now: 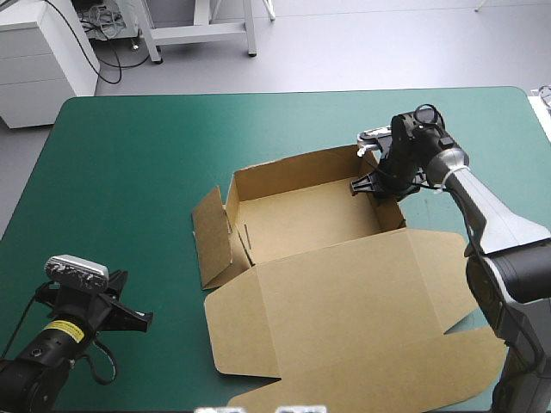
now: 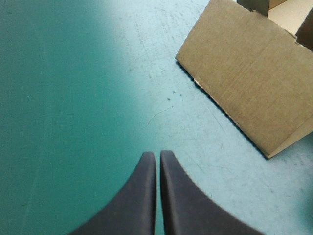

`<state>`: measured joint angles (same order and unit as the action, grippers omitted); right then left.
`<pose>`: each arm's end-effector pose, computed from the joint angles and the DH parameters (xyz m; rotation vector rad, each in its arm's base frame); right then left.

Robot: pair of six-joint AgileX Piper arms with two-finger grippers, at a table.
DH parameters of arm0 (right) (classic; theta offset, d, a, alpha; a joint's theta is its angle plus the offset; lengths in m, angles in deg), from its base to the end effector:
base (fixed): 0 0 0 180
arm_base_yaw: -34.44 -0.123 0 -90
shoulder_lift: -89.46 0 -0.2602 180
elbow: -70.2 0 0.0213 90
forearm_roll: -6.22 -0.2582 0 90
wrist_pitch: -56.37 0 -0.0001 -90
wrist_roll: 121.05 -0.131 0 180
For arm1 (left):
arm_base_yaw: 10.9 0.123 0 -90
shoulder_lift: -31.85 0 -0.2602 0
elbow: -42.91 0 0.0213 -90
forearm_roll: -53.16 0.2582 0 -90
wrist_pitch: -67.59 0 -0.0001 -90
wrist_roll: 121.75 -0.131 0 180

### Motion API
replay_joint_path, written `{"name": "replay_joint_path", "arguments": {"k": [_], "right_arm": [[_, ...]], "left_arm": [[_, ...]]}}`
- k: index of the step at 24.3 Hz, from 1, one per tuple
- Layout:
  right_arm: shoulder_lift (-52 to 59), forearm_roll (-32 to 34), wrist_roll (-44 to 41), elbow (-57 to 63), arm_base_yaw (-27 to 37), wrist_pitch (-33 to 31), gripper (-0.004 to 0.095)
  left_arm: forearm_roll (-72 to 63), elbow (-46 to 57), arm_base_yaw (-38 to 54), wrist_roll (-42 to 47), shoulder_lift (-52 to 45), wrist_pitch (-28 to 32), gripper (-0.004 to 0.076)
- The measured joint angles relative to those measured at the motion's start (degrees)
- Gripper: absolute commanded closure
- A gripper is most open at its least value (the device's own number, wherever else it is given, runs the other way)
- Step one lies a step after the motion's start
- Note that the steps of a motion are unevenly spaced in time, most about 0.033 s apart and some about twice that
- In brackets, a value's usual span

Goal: Fold the box

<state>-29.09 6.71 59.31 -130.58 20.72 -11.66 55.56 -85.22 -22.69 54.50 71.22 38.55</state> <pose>0.4035 0.0974 0.2107 -0.3579 2.8721 0.0300 0.1675 -0.0322 0.2377 0.3097 2.0761 -0.0412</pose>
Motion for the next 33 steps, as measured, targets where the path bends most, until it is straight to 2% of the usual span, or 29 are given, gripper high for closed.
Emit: {"name": "replay_joint_path", "arguments": {"k": [1,2,8,12,16,18,20,21,23,25,33], "right_arm": [[0.0,-0.1,0.1,0.0,0.0,0.0,0.0774],[0.0,-0.1,0.1,0.0,0.0,0.0,0.0907],[0.0,0.3,0.0,-0.5,0.0,-0.7,0.0926],[0.5,1.0,0.0,-5.1,0.0,-2.7,0.0926],[6.0,1.8,-0.4,-7.3,0.0,-2.8,0.0926],[11.4,1.8,-0.4,-7.5,0.0,-3.1,0.0926],[16.8,1.9,0.1,-7.7,0.0,-3.5,0.0926],[19.0,2.2,0.1,-7.7,0.0,-3.5,0.0926],[23.7,2.9,0.1,-7.8,0.0,-3.6,0.0926],[26.3,3.6,0.2,-7.9,0.0,-3.6,0.0926],[33.4,5.7,0.3,-8.0,0.0,-3.6,0.0926]], "left_arm": [[0.0,0.0,0.0,0.0,0.0,0.0,0.0716],[0.0,0.0,0.0,0.0,0.0,0.0,0.0716],[0.0,0.0,0.0,0.0,0.0,-0.2,0.0716],[0.0,0.0,0.0,0.0,0.0,-0.2,0.0716],[0.0,0.0,0.0,0.2,0.0,-0.2,0.0706],[0.0,0.0,0.0,0.2,0.0,-0.2,0.063],[0.0,0.0,0.0,0.2,0.0,0.0,0.0483],[0.0,0.0,0.0,0.2,0.0,0.0,0.0384],[0.0,0.0,0.0,0.2,0.0,0.4,0.0285],[0.0,0.0,0.0,0.2,0.0,1.1,0.0248],[-6.8,0.0,0.0,0.2,0.0,2.1,0.0248]]}}
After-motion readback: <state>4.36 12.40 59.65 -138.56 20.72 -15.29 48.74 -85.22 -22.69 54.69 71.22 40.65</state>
